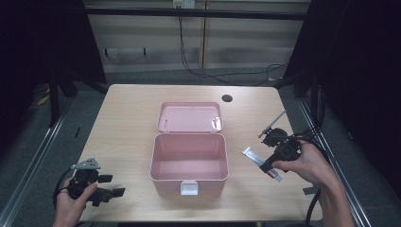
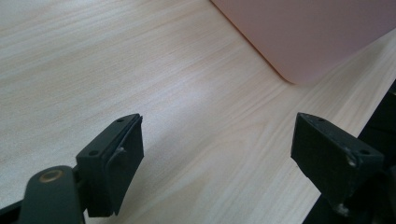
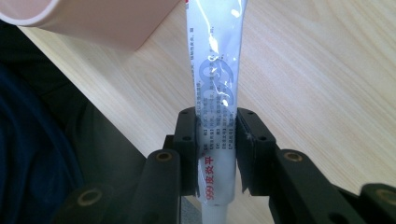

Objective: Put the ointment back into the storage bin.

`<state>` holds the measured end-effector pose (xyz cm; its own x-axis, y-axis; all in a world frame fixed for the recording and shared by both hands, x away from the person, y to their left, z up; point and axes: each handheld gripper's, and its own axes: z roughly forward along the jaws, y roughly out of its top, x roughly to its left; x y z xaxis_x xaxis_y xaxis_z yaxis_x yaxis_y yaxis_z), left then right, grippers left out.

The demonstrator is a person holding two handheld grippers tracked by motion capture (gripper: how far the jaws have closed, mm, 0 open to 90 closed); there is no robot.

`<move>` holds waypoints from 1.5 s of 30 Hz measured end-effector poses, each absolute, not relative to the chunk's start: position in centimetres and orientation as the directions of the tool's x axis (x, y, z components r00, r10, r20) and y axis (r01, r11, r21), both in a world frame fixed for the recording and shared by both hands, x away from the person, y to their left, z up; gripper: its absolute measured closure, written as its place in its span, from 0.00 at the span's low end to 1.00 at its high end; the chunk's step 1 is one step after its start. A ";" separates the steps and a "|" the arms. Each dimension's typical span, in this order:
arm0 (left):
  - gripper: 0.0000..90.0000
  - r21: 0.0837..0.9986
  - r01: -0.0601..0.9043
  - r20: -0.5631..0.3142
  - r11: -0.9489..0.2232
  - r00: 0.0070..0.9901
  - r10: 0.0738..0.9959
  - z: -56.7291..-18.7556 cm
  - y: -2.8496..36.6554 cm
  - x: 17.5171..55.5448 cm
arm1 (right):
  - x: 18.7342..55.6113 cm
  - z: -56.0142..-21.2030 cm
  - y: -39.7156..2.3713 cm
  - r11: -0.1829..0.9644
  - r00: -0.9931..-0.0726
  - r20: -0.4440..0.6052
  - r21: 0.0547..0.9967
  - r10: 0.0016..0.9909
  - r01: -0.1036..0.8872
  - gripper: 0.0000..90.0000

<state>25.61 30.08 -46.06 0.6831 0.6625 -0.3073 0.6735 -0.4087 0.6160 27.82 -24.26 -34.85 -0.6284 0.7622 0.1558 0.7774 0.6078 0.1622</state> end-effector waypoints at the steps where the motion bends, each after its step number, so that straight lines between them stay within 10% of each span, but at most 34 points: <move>1: 0.19 0.616 0.674 -0.307 -0.407 0.682 0.664 -46.1 30.1 25.6 | 27.8 -34.6 -24.3 0.614 -0.634 0.155 0.161 0.757 0.773 0.80; 45: 0.19 0.618 0.674 -0.310 -0.406 0.682 0.662 -46.0 30.1 25.6 | 29.5 -29.3 -15.8 0.845 -0.882 0.051 0.264 0.469 0.465 0.80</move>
<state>25.60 30.14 -46.02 0.6823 0.6622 -0.3098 0.6740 -0.4055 0.6175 29.49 -15.78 -29.31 -0.8818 0.4690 0.0506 0.4647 0.8452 0.2640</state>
